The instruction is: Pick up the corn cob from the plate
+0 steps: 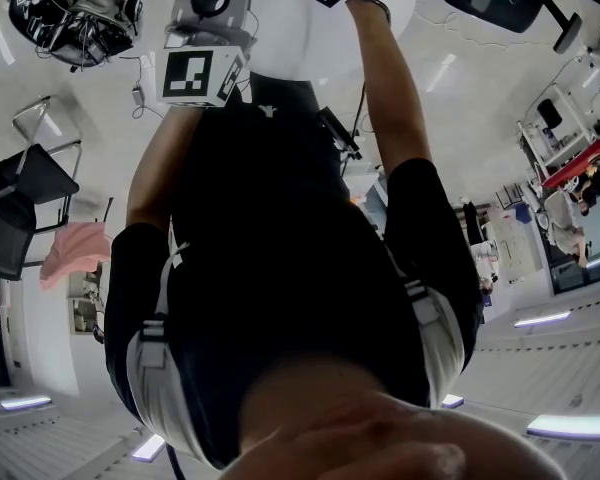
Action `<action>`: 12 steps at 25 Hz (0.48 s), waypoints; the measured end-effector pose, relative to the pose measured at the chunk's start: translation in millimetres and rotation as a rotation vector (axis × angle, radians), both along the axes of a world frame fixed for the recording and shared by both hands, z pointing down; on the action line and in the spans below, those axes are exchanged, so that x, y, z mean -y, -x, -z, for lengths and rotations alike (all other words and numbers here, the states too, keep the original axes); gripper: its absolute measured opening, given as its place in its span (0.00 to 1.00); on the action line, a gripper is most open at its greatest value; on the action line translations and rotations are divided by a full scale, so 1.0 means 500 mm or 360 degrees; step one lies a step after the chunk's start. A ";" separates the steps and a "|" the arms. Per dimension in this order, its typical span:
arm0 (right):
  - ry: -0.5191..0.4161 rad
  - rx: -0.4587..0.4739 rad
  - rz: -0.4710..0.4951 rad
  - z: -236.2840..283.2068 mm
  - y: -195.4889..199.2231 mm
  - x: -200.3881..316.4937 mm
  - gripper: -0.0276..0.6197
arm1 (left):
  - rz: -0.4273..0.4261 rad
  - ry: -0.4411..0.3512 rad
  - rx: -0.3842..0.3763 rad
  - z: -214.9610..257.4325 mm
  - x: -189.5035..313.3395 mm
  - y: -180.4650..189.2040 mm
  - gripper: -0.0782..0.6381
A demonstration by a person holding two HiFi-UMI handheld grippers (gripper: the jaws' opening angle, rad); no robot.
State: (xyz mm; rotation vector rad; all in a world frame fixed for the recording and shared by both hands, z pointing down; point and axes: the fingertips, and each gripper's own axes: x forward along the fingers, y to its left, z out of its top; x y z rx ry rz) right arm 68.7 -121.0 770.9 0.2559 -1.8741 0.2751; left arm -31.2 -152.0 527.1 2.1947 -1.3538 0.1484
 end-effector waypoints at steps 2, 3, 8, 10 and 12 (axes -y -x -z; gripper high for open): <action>0.0000 0.0003 -0.0008 0.000 -0.001 0.000 0.44 | 0.0000 -0.0002 0.0000 0.000 0.000 -0.002 0.12; -0.0001 0.0003 -0.0009 0.001 -0.001 0.001 0.44 | 0.0001 -0.0003 -0.0001 0.001 0.000 -0.003 0.12; -0.0010 0.0004 -0.0049 0.001 0.000 0.002 0.44 | -0.0002 0.0000 0.0001 -0.002 -0.005 -0.005 0.12; -0.0013 0.0002 -0.0067 0.001 0.001 0.004 0.44 | -0.0001 -0.0001 0.0000 -0.002 -0.006 -0.005 0.12; -0.0015 0.0004 -0.0079 0.001 0.002 0.005 0.44 | 0.0000 -0.0002 0.0000 -0.002 -0.007 -0.004 0.12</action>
